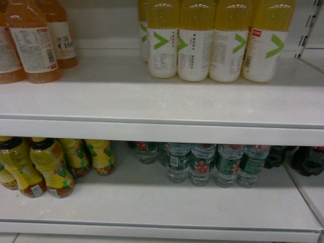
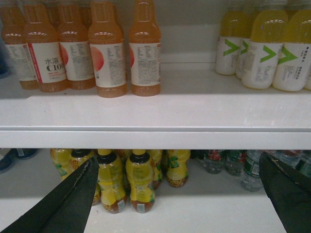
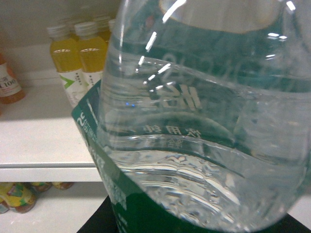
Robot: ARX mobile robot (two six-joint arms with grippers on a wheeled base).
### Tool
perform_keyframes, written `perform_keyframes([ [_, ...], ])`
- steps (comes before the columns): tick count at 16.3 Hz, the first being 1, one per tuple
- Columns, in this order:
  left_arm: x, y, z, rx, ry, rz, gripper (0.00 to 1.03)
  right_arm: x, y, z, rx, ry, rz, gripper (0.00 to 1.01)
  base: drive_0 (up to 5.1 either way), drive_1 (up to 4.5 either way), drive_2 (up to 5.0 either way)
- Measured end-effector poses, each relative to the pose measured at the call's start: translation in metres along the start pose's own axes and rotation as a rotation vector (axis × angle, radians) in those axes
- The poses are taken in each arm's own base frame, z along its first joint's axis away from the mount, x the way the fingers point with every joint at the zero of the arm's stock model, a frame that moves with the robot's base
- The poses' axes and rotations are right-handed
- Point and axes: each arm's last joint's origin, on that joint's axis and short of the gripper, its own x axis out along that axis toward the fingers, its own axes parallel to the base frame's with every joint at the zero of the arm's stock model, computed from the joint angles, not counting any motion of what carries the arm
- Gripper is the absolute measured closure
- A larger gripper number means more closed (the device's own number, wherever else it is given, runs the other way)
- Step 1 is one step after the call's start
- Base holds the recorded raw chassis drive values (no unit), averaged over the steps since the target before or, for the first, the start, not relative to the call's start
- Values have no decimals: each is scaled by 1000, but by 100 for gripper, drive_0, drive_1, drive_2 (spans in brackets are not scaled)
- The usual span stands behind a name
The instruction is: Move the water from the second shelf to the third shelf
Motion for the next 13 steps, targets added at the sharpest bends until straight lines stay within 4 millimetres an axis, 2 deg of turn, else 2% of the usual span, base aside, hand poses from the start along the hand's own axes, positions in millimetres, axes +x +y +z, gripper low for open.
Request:
perform_keyframes([
  [13, 0, 0, 0, 0, -1, 0, 5, 0, 0, 0, -1, 4, 0, 60, -474, 225, 225],
])
